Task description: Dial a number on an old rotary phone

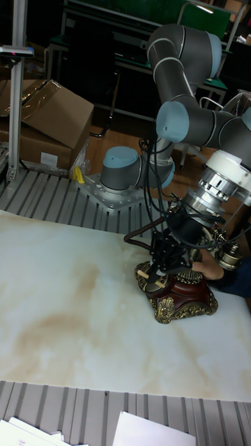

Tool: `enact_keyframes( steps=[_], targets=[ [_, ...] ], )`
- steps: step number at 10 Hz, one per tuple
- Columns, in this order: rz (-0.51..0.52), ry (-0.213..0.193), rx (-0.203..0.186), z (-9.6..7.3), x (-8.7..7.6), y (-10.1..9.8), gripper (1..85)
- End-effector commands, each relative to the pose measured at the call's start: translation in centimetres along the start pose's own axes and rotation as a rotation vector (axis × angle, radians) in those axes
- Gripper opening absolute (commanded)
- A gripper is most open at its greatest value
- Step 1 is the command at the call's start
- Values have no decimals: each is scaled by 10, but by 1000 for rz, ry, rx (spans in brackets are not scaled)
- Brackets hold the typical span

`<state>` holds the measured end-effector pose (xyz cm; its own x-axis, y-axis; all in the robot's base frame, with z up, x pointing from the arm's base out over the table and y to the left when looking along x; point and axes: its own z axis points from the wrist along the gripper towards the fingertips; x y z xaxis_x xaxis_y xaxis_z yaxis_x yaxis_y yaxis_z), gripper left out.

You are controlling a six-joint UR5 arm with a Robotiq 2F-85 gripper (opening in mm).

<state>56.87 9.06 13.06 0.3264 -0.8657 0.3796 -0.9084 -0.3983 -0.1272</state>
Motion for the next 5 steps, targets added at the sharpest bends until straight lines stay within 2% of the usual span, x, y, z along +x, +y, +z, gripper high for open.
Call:
enact_keyframes(
  steps=[1, 3, 5],
  targets=[
    [-69, -50, 13, -6, -10, 2, 13],
    [-91, -89, 9, -7, -8, 9, 13],
    [-104, -100, 3, -10, 0, 15, 13]
  ],
)
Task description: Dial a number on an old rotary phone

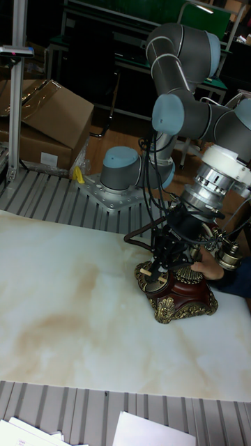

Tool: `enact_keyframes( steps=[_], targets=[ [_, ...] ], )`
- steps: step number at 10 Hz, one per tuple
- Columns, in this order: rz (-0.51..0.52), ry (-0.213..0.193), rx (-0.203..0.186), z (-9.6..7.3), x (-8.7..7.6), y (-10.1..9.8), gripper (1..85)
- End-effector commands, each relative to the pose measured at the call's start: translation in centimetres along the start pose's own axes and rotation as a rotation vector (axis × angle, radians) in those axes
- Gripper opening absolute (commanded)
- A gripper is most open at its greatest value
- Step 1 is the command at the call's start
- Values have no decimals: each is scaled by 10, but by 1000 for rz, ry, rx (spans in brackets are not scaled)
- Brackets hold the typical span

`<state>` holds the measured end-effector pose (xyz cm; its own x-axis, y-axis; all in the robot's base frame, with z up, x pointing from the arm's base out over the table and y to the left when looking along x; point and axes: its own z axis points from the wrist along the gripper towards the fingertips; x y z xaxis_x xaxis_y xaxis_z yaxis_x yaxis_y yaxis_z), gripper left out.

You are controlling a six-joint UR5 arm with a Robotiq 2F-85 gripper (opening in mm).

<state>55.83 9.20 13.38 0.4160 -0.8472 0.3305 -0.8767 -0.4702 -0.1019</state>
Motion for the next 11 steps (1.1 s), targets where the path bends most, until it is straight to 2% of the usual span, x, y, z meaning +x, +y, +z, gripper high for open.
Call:
enact_keyframes(
  steps=[1, 3, 4, 6, 11],
  targets=[
    [-34, -45, -3, -6, 4, 10, 13],
    [-67, -59, -10, -8, 4, 16, 13],
    [-74, -60, -24, -11, 3, 21, 13],
    [-109, -60, -26, -11, 3, 22, 13],
    [-117, -79, -38, -7, -12, 28, 13]
  ],
)
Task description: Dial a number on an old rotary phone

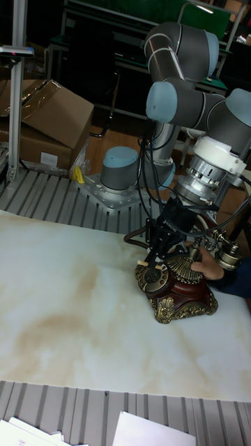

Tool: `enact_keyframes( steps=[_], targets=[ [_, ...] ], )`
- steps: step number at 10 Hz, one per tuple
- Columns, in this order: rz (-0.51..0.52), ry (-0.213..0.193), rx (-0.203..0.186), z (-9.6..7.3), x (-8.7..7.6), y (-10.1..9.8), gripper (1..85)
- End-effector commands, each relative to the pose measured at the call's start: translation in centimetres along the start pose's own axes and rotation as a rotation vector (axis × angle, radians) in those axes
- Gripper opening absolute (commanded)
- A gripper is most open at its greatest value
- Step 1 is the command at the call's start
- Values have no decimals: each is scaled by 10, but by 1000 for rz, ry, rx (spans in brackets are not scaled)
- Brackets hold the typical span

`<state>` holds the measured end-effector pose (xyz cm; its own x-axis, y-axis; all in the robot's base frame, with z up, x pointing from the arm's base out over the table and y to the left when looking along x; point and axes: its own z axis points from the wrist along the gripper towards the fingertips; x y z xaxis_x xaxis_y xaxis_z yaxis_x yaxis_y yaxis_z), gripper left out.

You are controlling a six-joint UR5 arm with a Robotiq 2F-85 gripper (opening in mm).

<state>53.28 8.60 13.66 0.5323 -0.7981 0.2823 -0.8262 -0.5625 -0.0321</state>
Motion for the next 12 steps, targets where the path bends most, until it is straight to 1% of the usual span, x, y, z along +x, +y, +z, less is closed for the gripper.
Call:
enact_keyframes(
  steps=[1, 3, 7, 12],
  targets=[
    [5, -24, -4, 1, -10, 3, 13],
    [1, -23, -1, 1, -13, 4, 13],
    [6, -18, 0, 3, -14, 5, 13],
    [37, -6, -14, 4, -19, 5, 13]
  ],
)
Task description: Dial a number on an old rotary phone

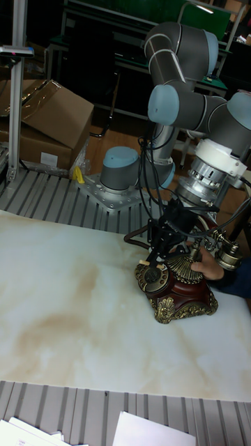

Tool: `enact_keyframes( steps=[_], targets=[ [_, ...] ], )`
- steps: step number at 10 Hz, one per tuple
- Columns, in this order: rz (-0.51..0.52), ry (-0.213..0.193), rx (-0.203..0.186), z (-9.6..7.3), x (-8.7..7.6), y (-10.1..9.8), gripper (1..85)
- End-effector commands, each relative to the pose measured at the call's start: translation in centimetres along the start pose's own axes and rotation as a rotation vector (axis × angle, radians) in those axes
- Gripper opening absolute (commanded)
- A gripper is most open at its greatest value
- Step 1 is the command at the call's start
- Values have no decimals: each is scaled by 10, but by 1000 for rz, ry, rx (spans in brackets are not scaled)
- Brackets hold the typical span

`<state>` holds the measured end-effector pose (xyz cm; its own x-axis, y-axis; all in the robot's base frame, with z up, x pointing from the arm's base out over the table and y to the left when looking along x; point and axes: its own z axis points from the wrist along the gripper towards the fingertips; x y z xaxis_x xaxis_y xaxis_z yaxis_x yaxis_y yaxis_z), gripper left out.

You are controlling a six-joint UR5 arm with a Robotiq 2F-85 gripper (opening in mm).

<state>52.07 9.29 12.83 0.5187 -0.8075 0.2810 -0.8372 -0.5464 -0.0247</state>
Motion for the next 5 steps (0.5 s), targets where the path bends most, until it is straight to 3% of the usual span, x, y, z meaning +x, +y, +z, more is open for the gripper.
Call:
enact_keyframes(
  steps=[1, 5],
  targets=[
    [26, -9, -4, 0, -6, -1, 13],
    [98, 1, -33, 0, -6, 5, 13]
  ],
)
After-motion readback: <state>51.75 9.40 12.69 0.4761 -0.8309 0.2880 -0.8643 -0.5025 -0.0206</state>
